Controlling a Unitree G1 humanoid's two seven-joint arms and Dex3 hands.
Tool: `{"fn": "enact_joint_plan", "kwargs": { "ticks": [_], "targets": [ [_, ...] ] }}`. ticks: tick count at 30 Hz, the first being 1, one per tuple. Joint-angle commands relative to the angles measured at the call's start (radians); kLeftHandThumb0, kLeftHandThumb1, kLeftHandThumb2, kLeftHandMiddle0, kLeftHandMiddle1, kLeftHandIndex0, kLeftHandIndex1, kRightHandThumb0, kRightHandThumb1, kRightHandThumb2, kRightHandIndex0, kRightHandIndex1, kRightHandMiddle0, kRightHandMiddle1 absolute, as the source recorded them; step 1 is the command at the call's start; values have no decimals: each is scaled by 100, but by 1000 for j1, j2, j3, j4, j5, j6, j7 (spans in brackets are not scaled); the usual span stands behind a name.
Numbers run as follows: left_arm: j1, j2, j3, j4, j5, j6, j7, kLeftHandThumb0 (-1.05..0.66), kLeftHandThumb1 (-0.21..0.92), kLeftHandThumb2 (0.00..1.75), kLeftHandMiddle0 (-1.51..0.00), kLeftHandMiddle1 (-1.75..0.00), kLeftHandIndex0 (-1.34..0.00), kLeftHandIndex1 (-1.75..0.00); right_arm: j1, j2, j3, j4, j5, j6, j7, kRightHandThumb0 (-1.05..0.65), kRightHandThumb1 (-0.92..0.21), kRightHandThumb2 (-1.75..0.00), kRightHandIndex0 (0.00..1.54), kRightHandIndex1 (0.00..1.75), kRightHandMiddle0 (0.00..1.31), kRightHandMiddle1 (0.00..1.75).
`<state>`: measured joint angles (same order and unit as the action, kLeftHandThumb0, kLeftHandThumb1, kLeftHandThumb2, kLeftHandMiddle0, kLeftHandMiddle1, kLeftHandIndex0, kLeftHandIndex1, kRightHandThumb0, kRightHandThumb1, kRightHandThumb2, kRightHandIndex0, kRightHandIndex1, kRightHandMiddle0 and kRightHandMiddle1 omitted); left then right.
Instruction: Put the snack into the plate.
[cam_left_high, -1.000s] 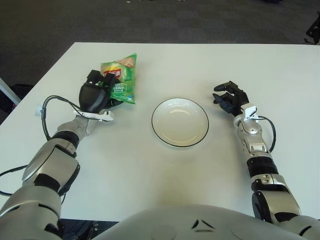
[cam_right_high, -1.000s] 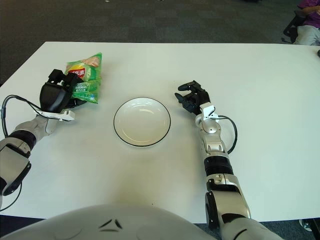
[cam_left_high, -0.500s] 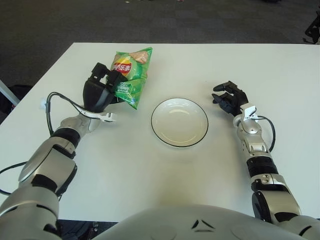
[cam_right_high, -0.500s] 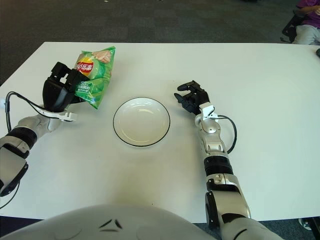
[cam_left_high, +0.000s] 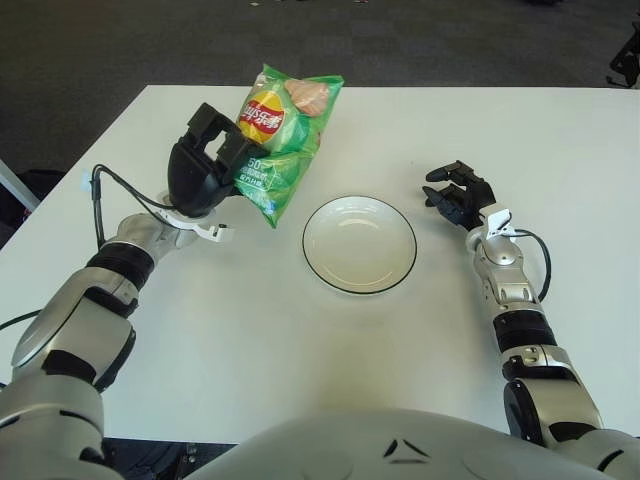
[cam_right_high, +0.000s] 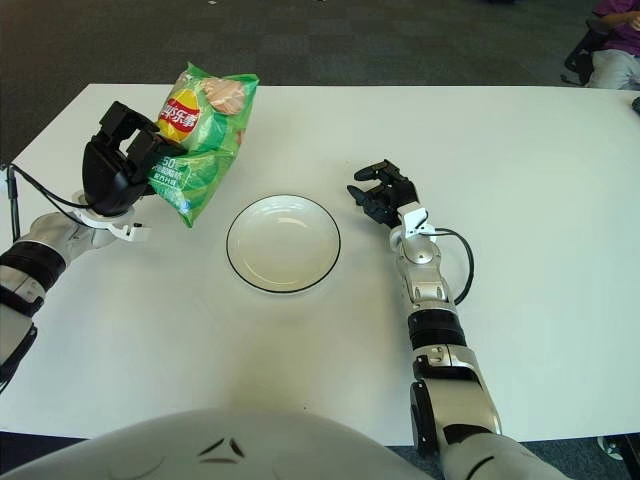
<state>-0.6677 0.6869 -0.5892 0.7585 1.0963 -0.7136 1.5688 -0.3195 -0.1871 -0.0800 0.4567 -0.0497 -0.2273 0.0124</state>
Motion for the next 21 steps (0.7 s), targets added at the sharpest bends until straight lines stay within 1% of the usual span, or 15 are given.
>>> {"fn": "enact_joint_plan", "kwargs": {
  "ticks": [1,5,10,14,18,21],
  "targets": [
    [-7,20,9,-71,35,2,19,42,48,109,-48,-175,-55,-175,5,-4,8,1,-4,26,9,-1,-92,-16,69,127,44,126],
    [-17,13,1,-133,75,11,18,42,47,111,-48,-175,-56,-175,2,-3,8,6,-5,27,9,-1,-92,-16,69,127,44,126],
    [-53,2,-28,-171,131,-23,14,42,47,111,-48,-175,-60,-175,-1,-2,8,15,-5,25,10,-1,-92,-16,69,127,44,126],
    [-112,-21,-74,-142,189,-70,45,42,47,111,-49,-175,-64,-175,-4,-2,10,21,-4,26,14,-1,-92,-16,68,127,44,126],
    [-151,-61,-119,-82,195,-141,44,42,47,112,-49,-175,-66,-175,-4,-2,10,23,-4,25,16,-1,-92,-16,68,127,45,126],
    [-172,-85,-140,-47,191,-178,35,42,47,112,-49,-175,-67,-175,-5,-1,11,25,-5,24,16,-1,-92,-16,68,127,45,126]
  ]
}}
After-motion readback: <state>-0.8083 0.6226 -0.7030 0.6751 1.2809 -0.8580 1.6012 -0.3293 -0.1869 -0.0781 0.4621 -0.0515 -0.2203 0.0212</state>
